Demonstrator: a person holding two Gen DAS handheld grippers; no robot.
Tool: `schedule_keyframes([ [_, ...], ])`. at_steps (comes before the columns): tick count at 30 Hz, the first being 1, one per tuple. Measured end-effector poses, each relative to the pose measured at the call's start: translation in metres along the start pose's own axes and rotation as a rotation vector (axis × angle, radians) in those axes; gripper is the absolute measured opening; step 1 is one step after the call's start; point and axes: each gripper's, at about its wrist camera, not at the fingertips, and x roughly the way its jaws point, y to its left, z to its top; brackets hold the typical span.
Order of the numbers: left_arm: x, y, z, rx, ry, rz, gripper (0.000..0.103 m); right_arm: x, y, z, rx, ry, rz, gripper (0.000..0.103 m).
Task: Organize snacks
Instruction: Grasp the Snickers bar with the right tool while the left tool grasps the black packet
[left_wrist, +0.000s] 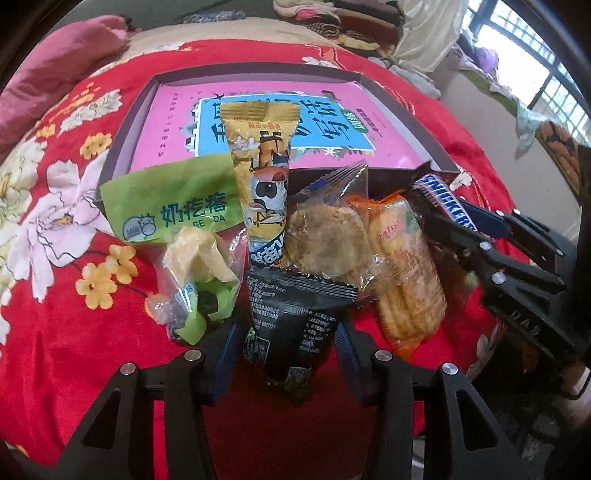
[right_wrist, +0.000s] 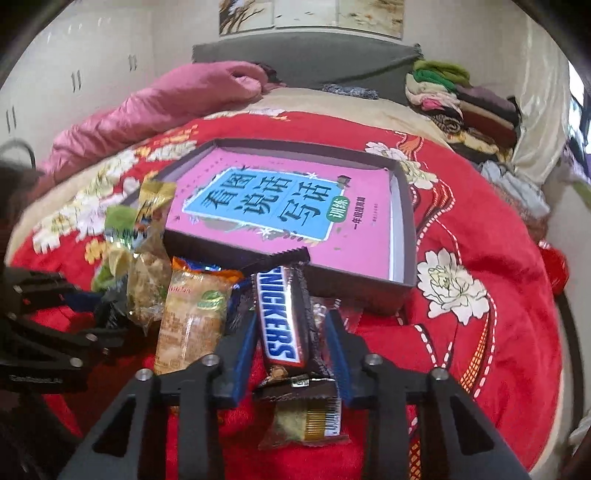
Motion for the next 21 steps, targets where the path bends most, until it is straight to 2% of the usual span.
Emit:
schedule_keyframes([
  [3, 0.000, 0.000, 0.000, -0.008, -0.005, -0.004, 0.046, -0.005, -0.013, -0.001, 0.067, -0.014, 0.038, 0.030],
  [10, -0.003, 0.010, -0.001, -0.055, -0.017, -0.055, 0.039, -0.013, -0.023, -0.005, 0.135, -0.034, 0.111, 0.030],
  [13, -0.007, 0.014, -0.002, -0.072, -0.021, -0.105, 0.038, -0.018, -0.026, -0.005, 0.150, -0.047, 0.121, 0.030],
  [21, -0.017, 0.012, -0.009, -0.065, -0.026, -0.139, 0.037, -0.026, -0.031, -0.007, 0.183, -0.064, 0.133, 0.030],
])
